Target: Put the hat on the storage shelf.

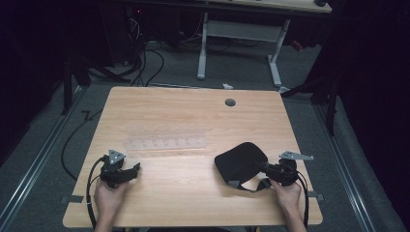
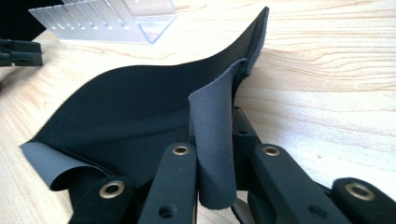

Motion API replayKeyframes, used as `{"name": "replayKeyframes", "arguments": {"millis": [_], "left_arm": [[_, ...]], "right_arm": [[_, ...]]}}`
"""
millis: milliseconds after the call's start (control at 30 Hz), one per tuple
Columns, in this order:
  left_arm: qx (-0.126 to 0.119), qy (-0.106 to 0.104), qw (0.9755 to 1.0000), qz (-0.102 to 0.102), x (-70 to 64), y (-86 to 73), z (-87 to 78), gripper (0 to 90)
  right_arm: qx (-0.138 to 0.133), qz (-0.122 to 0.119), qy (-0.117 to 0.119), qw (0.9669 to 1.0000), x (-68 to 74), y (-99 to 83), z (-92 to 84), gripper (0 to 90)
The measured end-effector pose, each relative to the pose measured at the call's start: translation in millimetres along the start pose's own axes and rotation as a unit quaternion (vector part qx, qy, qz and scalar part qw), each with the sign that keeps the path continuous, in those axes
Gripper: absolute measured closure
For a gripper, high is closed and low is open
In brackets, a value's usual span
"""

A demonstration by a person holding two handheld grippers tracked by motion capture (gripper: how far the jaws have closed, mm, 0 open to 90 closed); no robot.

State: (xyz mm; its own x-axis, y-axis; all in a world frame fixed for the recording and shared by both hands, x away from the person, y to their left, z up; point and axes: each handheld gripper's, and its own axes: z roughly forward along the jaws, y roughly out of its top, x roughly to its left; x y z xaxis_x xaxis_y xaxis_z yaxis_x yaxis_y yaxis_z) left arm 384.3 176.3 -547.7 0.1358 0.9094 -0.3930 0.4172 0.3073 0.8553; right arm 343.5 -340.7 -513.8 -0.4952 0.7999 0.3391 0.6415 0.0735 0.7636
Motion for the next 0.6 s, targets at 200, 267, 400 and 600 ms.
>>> {"name": "replayKeyframes", "arguments": {"millis": [200, 267, 400, 600], "left_arm": [[0.000, 0.000, 1.0000, 0.000, -0.1, -0.1, 0.0, 31.1], [0.001, -0.003, 1.0000, 0.000, -0.6, -0.2, -0.2, 31.1], [0.002, -0.004, 1.0000, 0.001, -0.6, -0.2, -0.3, 31.2], [0.002, -0.005, 1.0000, 0.000, -0.7, -0.2, -0.2, 31.1]], "right_arm": [[-0.011, 0.004, 0.005, 0.9999, 3.9, 2.0, -3.9, 84.6], [-0.016, 0.004, 0.007, 0.9998, 4.3, 3.0, -5.1, 84.6], [-0.017, 0.002, 0.003, 0.9999, 6.7, 4.8, -8.6, 84.6], [-0.027, -0.001, -0.004, 0.9996, 11.5, 7.5, -14.5, 84.6]]}}
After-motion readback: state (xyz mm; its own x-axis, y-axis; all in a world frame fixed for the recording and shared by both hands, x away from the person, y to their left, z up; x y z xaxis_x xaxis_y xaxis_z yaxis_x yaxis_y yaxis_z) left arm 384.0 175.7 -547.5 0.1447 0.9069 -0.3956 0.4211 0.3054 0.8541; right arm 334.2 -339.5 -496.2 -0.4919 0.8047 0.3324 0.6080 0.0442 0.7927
